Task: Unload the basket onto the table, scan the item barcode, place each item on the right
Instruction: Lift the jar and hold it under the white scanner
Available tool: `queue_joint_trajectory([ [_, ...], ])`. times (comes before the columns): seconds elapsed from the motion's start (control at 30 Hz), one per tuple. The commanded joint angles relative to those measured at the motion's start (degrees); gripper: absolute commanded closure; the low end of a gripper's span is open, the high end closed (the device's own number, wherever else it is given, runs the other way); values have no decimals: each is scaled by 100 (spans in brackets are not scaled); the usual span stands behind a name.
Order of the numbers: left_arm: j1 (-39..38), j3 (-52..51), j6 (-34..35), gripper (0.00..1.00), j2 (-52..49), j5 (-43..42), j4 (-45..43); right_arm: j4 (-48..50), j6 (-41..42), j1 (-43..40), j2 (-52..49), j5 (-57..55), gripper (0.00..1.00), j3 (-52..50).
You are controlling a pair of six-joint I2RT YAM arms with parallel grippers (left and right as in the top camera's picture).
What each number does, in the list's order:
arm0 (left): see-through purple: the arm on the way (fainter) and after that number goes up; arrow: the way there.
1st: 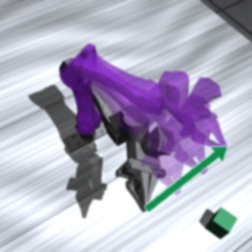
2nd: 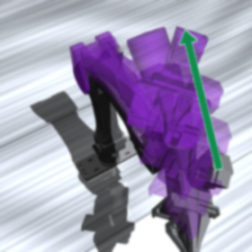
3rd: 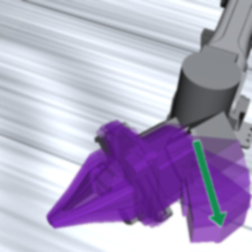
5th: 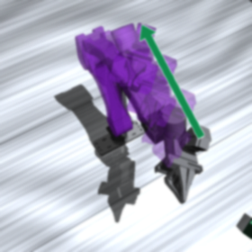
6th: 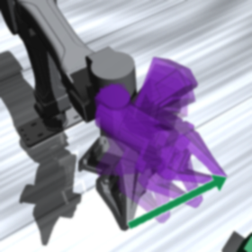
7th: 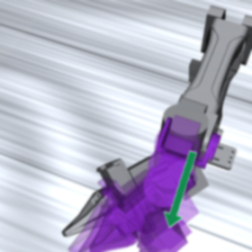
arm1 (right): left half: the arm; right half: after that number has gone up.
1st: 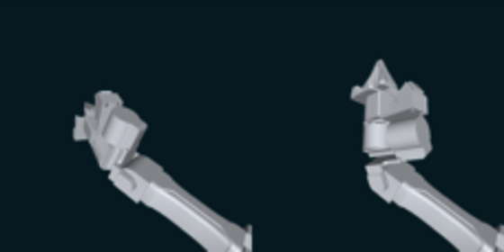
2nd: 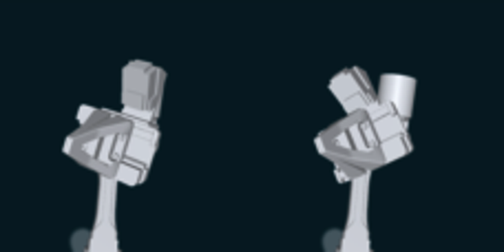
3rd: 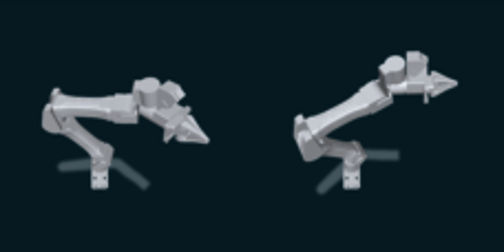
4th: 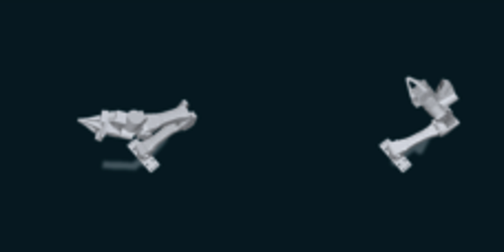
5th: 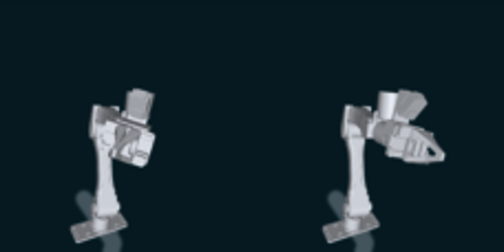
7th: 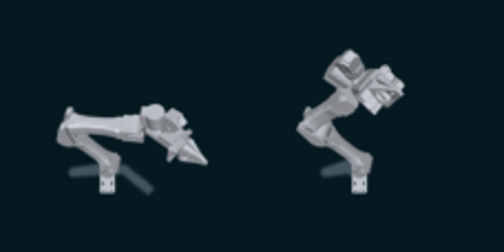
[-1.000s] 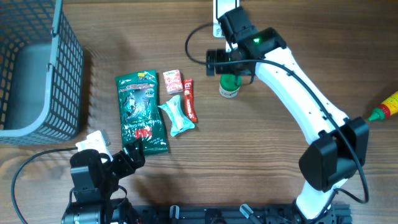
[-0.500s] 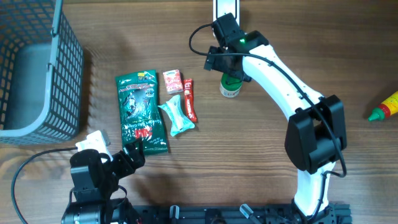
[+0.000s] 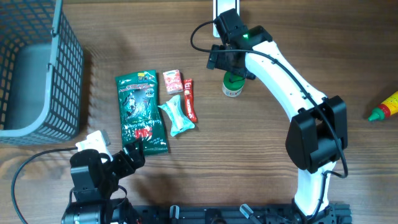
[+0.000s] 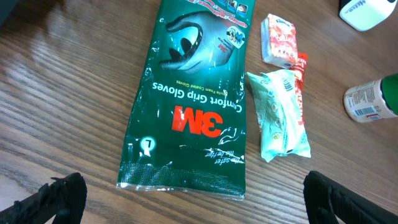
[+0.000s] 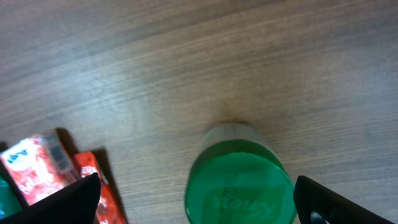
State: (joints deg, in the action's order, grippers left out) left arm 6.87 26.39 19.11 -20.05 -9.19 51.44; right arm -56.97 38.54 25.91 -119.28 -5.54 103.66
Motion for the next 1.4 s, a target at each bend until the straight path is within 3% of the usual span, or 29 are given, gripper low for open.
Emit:
queue_joint_trajectory([
  [0.0,39,-52,-72,0,0,52,-13,-107,396,-57,-37,-656,0,111],
  [0.33,39,-52,-72,0,0,52,-11,92,667,-216,-55,-791,0,-186],
  [0.63,39,-52,-72,0,-4,52,-11,431,315,-232,-422,-59,1,-341],
  [1.2,39,-52,-72,0,-4,52,-11,85,-74,-236,-876,267,16,-417],
  [1.37,39,-52,-72,0,-4,52,-11,240,-105,-236,-879,269,25,-667],
])
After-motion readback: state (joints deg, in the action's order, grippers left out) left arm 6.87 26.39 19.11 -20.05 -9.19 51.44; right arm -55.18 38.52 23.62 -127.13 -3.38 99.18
